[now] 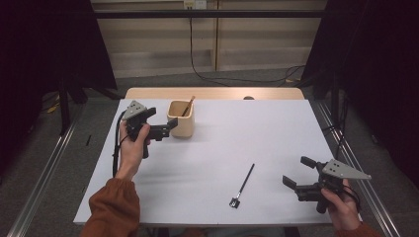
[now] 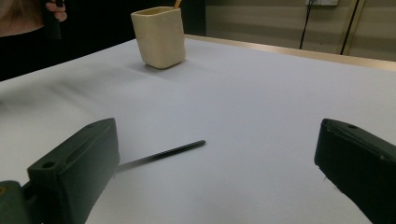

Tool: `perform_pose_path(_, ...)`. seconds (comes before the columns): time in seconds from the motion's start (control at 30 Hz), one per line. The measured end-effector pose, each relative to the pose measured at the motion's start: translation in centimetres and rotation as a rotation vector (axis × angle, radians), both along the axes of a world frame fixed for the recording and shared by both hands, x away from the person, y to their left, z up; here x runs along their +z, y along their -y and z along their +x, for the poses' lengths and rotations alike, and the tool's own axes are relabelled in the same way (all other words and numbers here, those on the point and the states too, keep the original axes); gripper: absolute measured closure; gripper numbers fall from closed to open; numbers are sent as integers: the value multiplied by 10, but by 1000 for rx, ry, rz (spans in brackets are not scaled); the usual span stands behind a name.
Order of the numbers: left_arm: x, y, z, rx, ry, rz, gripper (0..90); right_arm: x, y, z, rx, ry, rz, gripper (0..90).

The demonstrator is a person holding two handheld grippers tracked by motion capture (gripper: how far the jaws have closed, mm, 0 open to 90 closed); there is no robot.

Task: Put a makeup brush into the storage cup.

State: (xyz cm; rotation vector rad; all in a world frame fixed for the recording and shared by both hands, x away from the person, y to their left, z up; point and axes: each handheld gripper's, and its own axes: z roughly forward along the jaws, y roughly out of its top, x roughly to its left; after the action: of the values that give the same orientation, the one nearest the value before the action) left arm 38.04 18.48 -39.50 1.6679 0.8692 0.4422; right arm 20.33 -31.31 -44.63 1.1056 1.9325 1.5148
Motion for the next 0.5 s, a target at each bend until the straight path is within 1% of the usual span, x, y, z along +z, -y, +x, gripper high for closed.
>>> perform_pose_path(0.07, -2, 0, -7, -6, -3, 13, 14, 0, 0, 0, 2, 7, 5, 0)
perform_pose_path(0.1, -4, -1, -11, -9, 0, 7, 14, 1, 1, -1, 1, 8, 6, 0)
perform_pose_path(0.13, -5, -2, -14, -13, -2, 12, 14, 1, 1, -1, 2, 8, 6, 0)
perform_pose_path(0.17, -5, -3, -17, -17, 1, 27, 14, 1, 0, -1, 5, 8, 5, 0)
perform_pose_path(0.23, -4, -6, -23, -3, 16, 33, 14, 0, 0, -1, 4, 6, 6, 0)
perform_pose_path(0.3, -2, -9, -29, 5, 33, 22, 14, 1, 0, -1, 5, 7, 4, 0)
perform_pose_path(0.37, 0, -12, -34, 28, 53, 11, 14, 1, 0, -1, 2, 9, 4, 0)
perform_pose_path(0.5, 1, -14, -44, 32, 62, 30, 15, 1, -1, 0, 6, 8, 3, 0)
